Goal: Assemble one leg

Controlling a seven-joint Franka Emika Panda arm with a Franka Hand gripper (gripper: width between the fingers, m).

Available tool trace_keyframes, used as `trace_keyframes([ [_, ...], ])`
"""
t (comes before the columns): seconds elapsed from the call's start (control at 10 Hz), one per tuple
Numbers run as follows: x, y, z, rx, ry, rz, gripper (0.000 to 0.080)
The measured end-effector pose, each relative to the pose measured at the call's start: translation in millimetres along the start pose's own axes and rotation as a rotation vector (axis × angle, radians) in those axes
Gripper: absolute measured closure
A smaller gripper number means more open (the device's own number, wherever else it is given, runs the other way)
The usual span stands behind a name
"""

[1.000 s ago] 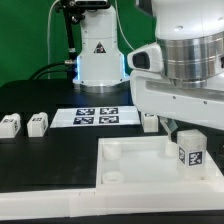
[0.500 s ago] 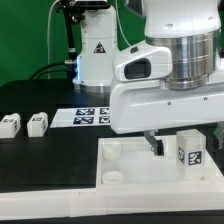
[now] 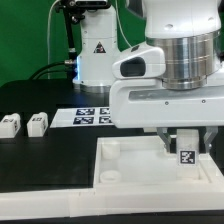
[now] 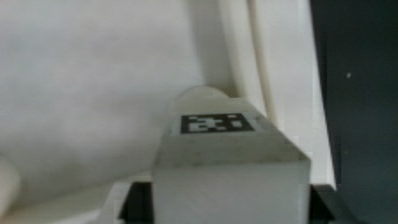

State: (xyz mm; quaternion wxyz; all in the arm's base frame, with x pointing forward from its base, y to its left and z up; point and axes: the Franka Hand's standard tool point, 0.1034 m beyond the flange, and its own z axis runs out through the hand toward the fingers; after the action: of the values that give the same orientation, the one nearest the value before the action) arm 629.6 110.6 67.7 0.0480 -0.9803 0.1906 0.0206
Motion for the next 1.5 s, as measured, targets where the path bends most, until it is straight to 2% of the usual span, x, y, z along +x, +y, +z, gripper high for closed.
trace_keyframes([
  [0.3, 4.1, 0.5, 0.8, 0.013, -0.026, 0.41, 0.0509],
  [0.5, 3.4, 1.5, 0.5, 0.031, -0.071, 0.802, 0.0509],
  [0.8, 0.1, 2.0, -0.2, 0.06, -0.056, 1.276, 0.0508],
  [1.3, -0.3, 2.8, -1.1, 0.053, -0.054, 1.472, 0.0507],
  [1.4, -1.2, 2.8, 0.2, 0.05, -0.056, 1.463, 0.041],
  [1.5, -1.4, 2.6, 0.3, 0.05, -0.056, 1.461, 0.0234],
])
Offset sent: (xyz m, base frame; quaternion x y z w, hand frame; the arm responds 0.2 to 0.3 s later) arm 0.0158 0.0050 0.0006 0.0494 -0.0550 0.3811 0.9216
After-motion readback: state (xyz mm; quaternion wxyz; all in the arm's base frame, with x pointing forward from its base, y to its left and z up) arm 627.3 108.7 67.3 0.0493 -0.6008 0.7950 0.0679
